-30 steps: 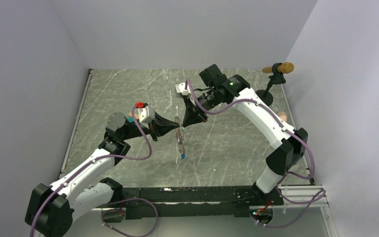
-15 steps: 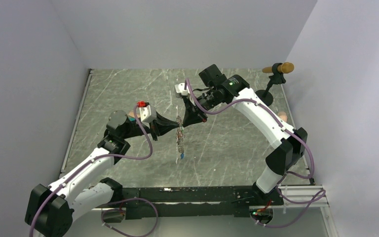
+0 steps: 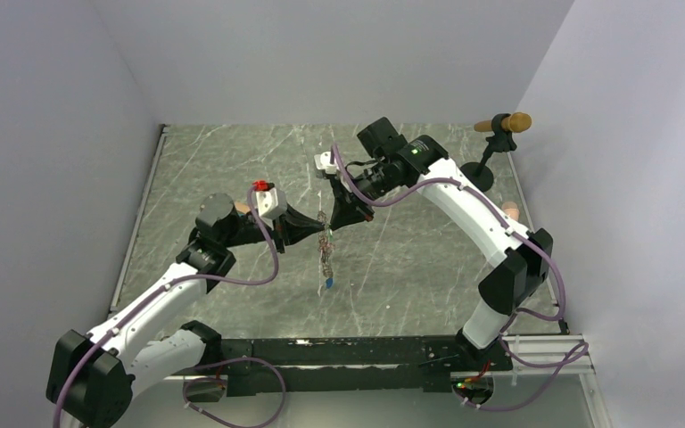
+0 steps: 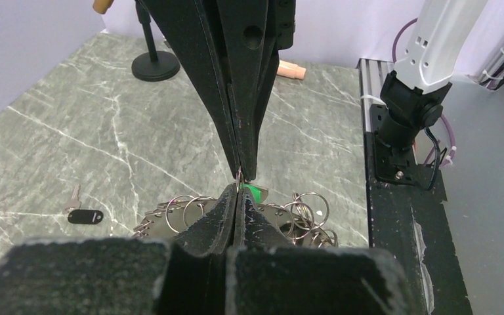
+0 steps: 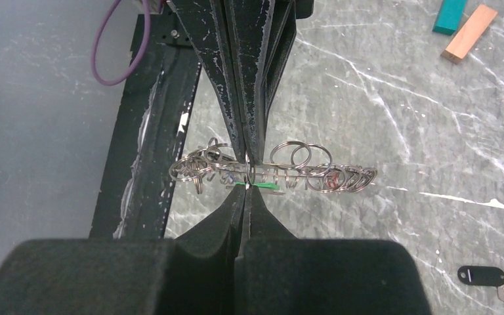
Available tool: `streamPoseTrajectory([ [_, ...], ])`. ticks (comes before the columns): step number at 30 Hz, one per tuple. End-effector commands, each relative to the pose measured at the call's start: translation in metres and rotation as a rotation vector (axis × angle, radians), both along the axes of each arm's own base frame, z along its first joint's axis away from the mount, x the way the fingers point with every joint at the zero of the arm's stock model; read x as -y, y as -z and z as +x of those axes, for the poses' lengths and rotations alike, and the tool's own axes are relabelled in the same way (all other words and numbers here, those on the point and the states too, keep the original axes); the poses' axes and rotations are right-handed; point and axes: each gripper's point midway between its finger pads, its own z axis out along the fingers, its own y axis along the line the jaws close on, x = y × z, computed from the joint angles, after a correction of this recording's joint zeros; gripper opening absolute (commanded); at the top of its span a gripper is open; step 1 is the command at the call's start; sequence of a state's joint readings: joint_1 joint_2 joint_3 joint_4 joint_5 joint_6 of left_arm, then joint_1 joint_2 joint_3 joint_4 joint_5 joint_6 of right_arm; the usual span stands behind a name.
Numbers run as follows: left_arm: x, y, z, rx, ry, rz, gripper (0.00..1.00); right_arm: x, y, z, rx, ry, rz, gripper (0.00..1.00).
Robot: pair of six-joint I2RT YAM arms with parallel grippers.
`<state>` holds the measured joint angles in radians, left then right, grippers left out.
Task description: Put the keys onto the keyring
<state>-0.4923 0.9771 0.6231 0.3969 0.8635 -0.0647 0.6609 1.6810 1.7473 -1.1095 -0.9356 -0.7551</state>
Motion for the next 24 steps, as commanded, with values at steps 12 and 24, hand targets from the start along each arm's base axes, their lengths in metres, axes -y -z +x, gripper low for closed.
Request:
streamPoseTrajectory([
  [12,0.01,-0.01,-0.008,0.058,0.09,0.055,0.0,-0.019,-0.01,-0.01,0.016,-0.066,0.063,0.0],
  [24,0.015,0.0,-0.011,0.035,0.126,0.118,0.0,-0.023,-0.004,-0.012,0.015,-0.074,0.041,0.0],
])
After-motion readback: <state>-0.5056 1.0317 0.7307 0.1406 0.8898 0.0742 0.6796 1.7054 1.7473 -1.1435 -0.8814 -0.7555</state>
